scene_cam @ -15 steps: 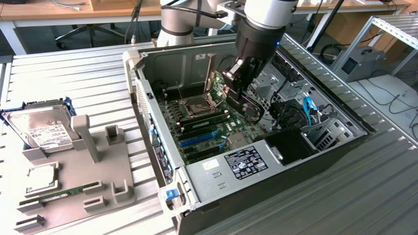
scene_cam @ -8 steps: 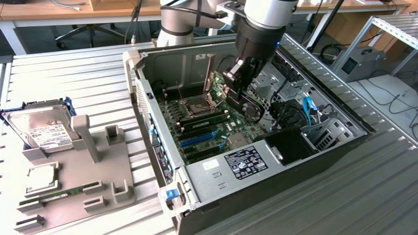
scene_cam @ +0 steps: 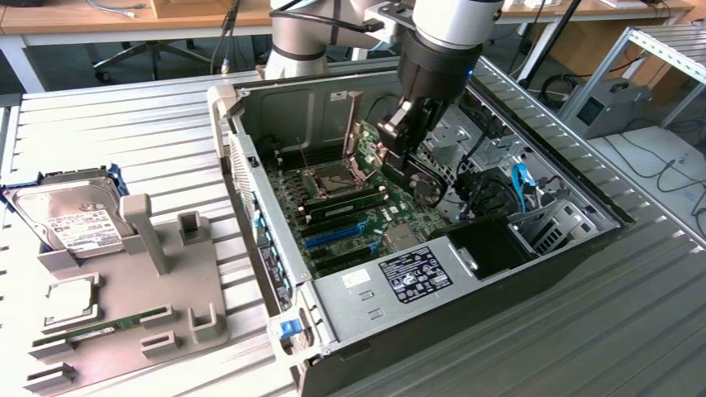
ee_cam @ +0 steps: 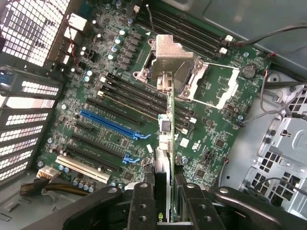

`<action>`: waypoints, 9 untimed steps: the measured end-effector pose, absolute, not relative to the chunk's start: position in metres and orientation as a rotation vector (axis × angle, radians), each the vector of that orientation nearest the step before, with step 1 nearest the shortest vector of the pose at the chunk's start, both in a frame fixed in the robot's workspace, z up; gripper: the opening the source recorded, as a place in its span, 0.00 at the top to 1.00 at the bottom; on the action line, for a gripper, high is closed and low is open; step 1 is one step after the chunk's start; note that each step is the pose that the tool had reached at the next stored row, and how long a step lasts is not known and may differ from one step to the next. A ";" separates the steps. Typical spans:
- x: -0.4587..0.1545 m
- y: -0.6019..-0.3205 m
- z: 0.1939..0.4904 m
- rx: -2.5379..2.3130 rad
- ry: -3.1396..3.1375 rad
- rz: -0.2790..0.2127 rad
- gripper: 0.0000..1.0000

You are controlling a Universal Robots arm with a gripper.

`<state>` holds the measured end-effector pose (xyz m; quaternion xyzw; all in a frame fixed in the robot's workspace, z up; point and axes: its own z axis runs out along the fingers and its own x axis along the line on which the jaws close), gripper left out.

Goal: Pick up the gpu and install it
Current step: 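Insert the gpu into the slot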

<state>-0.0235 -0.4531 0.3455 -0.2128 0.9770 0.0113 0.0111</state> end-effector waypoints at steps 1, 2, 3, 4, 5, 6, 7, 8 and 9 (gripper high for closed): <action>-0.024 -0.453 0.345 -0.668 3.047 0.035 0.74; -0.024 -0.453 0.345 -0.673 3.046 0.035 0.74; -0.024 -0.453 0.345 -0.677 3.045 0.035 0.74; -0.024 -0.453 0.345 -0.682 3.044 0.036 0.74; -0.023 -0.453 0.345 -0.686 3.043 0.036 0.74; -0.024 -0.453 0.345 -0.690 3.042 0.036 0.74; -0.024 -0.453 0.345 -0.695 3.041 0.036 0.74; -0.024 -0.453 0.345 -0.700 3.040 0.036 0.74; -0.024 -0.453 0.345 -0.706 3.039 0.036 0.74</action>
